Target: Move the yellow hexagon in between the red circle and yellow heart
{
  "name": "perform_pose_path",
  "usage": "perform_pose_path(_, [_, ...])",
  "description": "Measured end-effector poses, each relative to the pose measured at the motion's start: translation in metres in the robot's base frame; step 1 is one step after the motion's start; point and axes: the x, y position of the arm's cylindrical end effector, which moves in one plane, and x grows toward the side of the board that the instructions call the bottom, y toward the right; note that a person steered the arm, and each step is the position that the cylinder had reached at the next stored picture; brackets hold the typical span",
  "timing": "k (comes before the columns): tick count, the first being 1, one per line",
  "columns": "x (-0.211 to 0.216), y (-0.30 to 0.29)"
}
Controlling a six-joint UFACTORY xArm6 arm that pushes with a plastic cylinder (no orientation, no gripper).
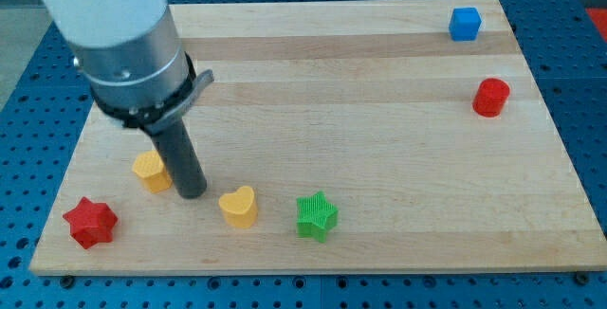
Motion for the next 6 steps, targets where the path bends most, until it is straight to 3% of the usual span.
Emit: perform_pose_path(6, [-0.002,-0.064])
